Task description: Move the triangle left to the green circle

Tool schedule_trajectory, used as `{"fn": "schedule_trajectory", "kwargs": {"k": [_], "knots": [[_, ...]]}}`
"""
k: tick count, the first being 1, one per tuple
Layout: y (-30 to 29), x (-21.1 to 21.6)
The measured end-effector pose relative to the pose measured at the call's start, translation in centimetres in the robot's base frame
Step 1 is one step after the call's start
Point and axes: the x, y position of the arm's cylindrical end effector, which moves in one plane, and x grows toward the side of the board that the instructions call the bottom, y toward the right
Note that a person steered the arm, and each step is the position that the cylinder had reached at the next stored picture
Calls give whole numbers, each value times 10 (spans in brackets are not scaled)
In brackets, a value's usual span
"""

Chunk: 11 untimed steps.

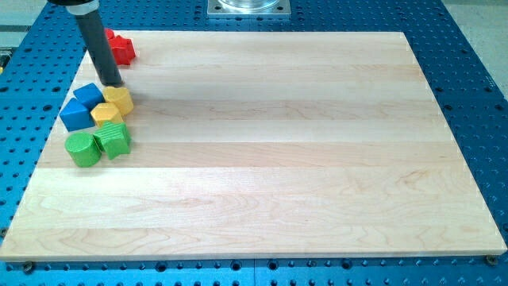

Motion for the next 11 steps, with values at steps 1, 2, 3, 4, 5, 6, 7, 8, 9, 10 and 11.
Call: {"fn": "schedule_trajectory", "kwargs": {"k": [1,2,3,4,5,6,7,8,9,10,11], "knots": [[-14,9],[-26,18],[-34,24],[-40,24],[-32,20],[-21,11],[-23,18],[-23,40],[-23,54],[-23,54],[-3,38]]}}
